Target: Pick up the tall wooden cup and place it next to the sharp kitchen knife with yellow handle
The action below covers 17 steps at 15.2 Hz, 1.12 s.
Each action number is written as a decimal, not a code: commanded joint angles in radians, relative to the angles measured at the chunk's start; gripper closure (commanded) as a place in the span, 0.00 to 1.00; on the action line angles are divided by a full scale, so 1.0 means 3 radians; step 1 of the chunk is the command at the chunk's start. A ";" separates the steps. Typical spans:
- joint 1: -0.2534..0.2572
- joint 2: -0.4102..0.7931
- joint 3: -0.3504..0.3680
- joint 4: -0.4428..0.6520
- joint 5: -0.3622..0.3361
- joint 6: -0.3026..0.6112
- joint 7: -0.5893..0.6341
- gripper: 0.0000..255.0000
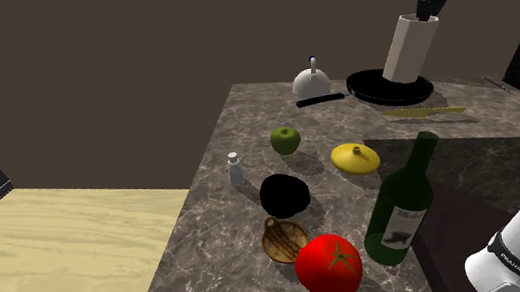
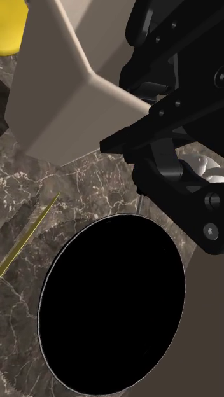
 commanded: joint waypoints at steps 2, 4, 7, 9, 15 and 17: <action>0.0001 -0.0027 0.0003 -0.0151 -0.0014 0.0134 0.0001 1.00; 0.0002 -0.0042 0.0005 -0.0256 -0.0022 0.0227 0.0003 1.00; 0.0003 -0.0056 0.0007 -0.0404 -0.0030 0.0364 0.0003 1.00; 0.0003 -0.0061 0.0007 -0.0499 -0.0032 0.0454 0.0001 1.00; 0.0001 -0.0055 0.0003 -0.0761 -0.0026 0.0722 -0.0014 1.00; -0.0001 -0.0045 0.0001 -0.0842 -0.0019 0.0810 -0.0022 1.00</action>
